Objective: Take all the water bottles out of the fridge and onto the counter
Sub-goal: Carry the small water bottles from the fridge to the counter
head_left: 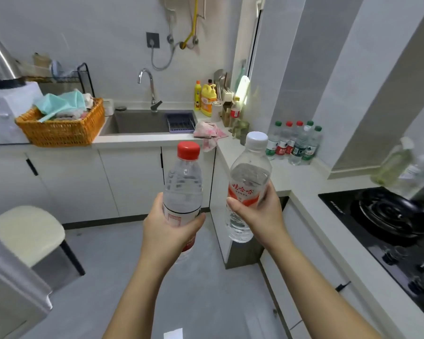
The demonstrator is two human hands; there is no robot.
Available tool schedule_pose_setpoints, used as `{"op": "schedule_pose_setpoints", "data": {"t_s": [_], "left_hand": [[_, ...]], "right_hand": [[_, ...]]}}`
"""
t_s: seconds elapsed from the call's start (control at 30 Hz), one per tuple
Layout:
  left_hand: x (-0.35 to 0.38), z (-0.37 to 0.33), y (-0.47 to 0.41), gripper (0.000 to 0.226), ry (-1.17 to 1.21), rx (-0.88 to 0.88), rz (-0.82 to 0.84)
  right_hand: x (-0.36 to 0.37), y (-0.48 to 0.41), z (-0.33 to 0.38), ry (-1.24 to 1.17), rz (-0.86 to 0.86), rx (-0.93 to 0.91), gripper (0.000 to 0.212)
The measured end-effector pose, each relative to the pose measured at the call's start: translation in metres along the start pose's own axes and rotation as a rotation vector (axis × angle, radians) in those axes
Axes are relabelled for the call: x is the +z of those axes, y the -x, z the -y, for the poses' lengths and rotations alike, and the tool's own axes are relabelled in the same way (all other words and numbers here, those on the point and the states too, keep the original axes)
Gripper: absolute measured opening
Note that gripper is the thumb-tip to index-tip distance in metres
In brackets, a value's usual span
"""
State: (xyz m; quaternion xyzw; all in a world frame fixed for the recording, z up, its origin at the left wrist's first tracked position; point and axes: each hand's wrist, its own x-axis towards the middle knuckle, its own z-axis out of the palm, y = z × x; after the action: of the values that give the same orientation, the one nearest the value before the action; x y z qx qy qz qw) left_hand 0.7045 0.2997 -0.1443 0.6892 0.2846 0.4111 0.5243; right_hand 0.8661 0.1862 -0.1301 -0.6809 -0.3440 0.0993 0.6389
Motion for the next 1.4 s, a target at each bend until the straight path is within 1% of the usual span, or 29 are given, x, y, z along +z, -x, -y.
{"op": "schedule_pose_setpoints", "data": {"t_s": [0.1,0.27,0.33,0.5,0.67,0.87,1.0,1.1,1.23,1.4], "left_hand": [[0.019,0.006,-0.016,0.055,0.008,-0.017,0.035],[0.059,0.013,-0.043,0.055,0.011,-0.023,0.067],[0.08,0.014,-0.055,0.054,0.014,-0.025,0.075],[0.142,0.013,-0.09,0.059,0.015,-0.035,0.087],[0.205,0.015,-0.117,0.053,0.013,-0.047,0.08],[0.263,0.023,-0.132,0.05,-0.001,-0.07,0.065],[0.293,0.028,-0.147,0.047,-0.014,-0.093,0.073],[0.311,0.034,-0.164,0.047,-0.008,-0.109,0.097],[0.334,0.048,-0.193,0.047,0.009,-0.142,0.128],[0.364,0.072,-0.249,0.047,0.024,-0.173,0.184]], "right_hand": [[-0.013,-0.015,-0.011,0.021,-0.034,0.007,0.056],[-0.041,-0.047,-0.032,0.031,-0.067,0.018,0.057],[-0.054,-0.063,-0.041,0.026,-0.076,0.019,0.058],[-0.097,-0.113,-0.064,0.033,-0.075,0.018,0.058],[-0.145,-0.163,-0.086,0.042,-0.069,0.024,0.061],[-0.188,-0.199,-0.113,0.053,-0.059,0.039,0.066],[-0.207,-0.216,-0.131,0.054,-0.065,0.069,0.073],[-0.217,-0.233,-0.145,0.059,-0.074,0.085,0.07],[-0.222,-0.262,-0.165,0.053,-0.115,0.109,0.06],[-0.222,-0.312,-0.194,0.063,-0.142,0.148,0.061]]}}
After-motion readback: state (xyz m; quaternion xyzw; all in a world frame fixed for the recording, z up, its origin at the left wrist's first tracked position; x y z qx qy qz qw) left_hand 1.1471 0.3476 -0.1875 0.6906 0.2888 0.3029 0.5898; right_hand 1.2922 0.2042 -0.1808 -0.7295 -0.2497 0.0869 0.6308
